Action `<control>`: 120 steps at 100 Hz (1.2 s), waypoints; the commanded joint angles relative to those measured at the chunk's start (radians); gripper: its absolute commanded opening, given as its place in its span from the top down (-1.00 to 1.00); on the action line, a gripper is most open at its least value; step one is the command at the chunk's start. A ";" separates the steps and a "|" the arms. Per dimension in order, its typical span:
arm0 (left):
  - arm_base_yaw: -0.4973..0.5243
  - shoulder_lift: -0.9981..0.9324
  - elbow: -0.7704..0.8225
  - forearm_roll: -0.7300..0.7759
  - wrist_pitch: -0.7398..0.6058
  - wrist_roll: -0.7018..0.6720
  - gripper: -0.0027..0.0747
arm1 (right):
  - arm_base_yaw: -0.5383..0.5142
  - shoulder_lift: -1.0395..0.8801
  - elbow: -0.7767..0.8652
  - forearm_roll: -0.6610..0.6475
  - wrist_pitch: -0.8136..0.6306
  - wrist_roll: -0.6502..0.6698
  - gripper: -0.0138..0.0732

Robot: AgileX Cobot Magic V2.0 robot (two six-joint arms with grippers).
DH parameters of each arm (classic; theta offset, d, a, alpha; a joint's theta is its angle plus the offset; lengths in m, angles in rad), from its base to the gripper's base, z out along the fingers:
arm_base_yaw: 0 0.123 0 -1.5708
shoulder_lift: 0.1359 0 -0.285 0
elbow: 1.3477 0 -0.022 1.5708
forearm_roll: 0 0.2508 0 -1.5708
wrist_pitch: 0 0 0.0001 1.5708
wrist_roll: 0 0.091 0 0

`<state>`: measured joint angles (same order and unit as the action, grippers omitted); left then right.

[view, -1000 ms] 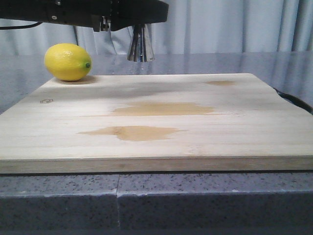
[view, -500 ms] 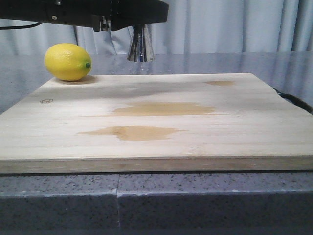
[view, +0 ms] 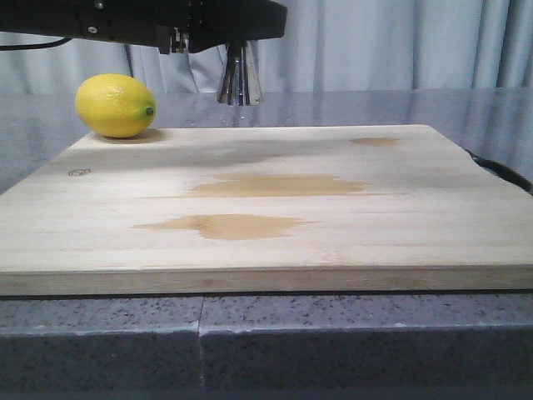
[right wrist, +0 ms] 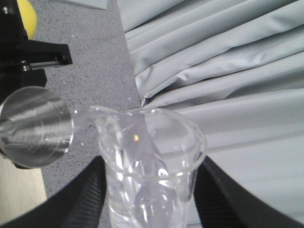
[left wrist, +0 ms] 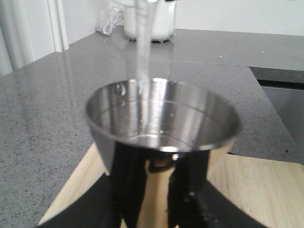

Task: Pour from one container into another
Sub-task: 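Tilt the beaker with the right gripper, pouring liquid into the held jigger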

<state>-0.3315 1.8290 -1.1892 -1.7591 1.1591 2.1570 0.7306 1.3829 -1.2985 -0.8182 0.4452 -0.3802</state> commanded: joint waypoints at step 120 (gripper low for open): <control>-0.009 -0.057 -0.031 -0.091 0.097 -0.007 0.42 | -0.001 -0.031 -0.040 -0.158 -0.071 -0.006 -0.03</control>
<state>-0.3315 1.8290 -1.1892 -1.7591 1.1591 2.1570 0.7306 1.3829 -1.2985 -0.9235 0.4285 -0.3802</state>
